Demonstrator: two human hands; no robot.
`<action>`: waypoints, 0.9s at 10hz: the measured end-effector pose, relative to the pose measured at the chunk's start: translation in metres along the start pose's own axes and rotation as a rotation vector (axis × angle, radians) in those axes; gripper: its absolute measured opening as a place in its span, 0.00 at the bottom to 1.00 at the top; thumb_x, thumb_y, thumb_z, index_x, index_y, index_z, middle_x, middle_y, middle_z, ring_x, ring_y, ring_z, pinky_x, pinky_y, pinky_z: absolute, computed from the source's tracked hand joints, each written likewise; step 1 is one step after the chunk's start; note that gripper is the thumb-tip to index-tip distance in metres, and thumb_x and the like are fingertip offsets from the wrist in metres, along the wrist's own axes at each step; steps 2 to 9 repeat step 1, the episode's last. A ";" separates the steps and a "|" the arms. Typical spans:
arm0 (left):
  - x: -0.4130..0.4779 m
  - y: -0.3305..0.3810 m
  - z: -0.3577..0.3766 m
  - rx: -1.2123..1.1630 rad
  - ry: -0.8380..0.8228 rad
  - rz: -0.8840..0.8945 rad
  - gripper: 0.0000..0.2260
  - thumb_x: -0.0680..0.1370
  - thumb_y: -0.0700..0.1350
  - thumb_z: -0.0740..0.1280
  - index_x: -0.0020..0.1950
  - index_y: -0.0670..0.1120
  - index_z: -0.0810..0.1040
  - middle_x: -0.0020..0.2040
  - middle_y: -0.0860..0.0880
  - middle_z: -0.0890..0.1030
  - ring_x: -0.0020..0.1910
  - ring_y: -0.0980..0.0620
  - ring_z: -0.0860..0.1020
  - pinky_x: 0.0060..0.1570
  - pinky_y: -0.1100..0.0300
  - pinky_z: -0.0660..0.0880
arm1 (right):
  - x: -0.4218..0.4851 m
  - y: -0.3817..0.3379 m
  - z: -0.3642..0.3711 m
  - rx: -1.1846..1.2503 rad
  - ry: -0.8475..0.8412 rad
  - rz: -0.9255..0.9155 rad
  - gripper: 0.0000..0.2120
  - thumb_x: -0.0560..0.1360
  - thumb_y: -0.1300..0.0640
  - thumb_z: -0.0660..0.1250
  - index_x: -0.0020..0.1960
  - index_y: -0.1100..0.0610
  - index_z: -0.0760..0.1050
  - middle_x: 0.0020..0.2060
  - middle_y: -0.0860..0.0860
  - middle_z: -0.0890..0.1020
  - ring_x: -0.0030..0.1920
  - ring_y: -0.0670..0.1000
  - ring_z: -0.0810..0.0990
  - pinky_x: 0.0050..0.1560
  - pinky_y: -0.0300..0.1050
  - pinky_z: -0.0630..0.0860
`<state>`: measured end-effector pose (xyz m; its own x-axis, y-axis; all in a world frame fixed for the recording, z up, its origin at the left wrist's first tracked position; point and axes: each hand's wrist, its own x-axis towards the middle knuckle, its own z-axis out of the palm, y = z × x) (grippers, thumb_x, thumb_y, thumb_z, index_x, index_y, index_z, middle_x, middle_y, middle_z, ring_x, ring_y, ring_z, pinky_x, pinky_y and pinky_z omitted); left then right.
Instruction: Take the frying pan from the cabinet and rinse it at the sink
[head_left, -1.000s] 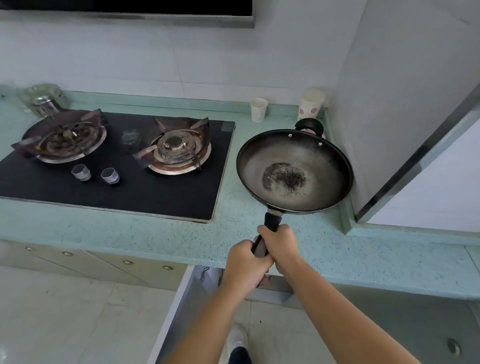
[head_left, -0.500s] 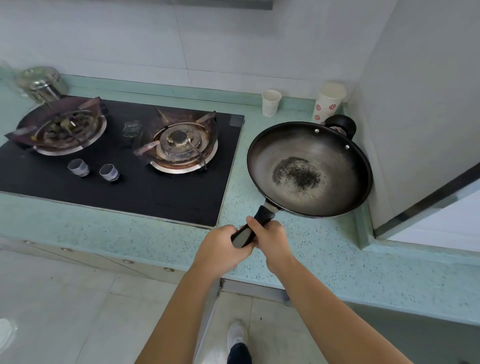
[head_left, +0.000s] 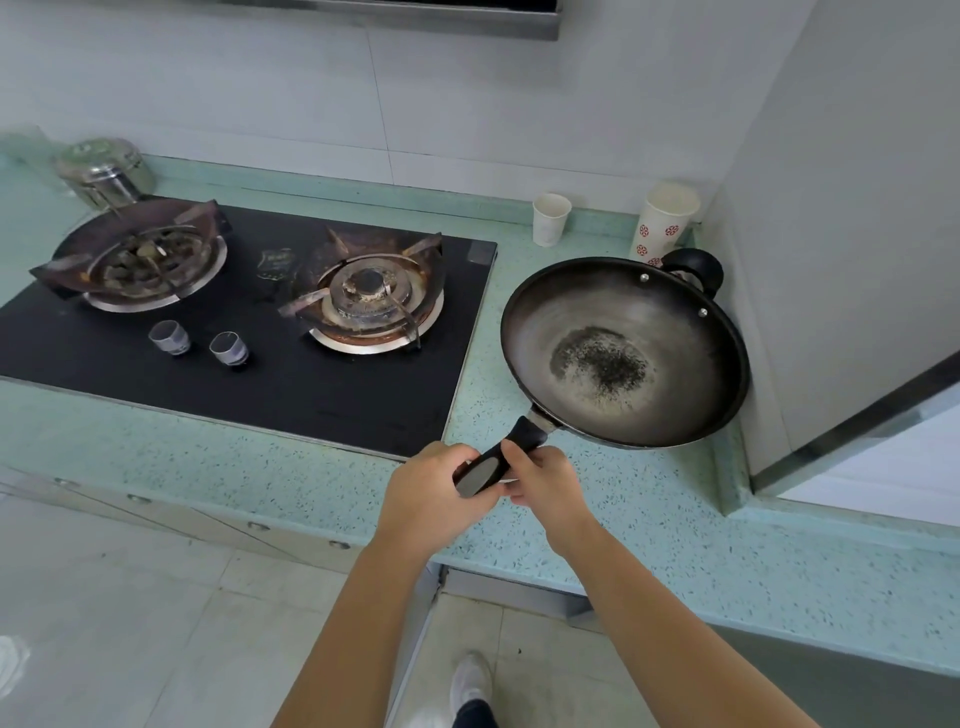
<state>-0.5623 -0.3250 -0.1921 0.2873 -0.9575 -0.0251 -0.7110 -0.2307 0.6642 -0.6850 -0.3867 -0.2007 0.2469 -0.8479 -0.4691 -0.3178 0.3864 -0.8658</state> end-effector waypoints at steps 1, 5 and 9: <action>0.000 0.003 -0.001 0.029 0.033 -0.021 0.20 0.70 0.58 0.68 0.58 0.50 0.77 0.52 0.54 0.77 0.50 0.56 0.75 0.45 0.63 0.71 | -0.004 0.001 -0.013 0.003 0.055 0.002 0.11 0.76 0.49 0.62 0.49 0.57 0.75 0.33 0.45 0.84 0.32 0.43 0.83 0.37 0.41 0.73; 0.000 0.003 -0.001 0.029 0.033 -0.021 0.20 0.70 0.58 0.68 0.58 0.50 0.77 0.52 0.54 0.77 0.50 0.56 0.75 0.45 0.63 0.71 | -0.004 0.001 -0.013 0.003 0.055 0.002 0.11 0.76 0.49 0.62 0.49 0.57 0.75 0.33 0.45 0.84 0.32 0.43 0.83 0.37 0.41 0.73; 0.000 0.003 -0.001 0.029 0.033 -0.021 0.20 0.70 0.58 0.68 0.58 0.50 0.77 0.52 0.54 0.77 0.50 0.56 0.75 0.45 0.63 0.71 | -0.004 0.001 -0.013 0.003 0.055 0.002 0.11 0.76 0.49 0.62 0.49 0.57 0.75 0.33 0.45 0.84 0.32 0.43 0.83 0.37 0.41 0.73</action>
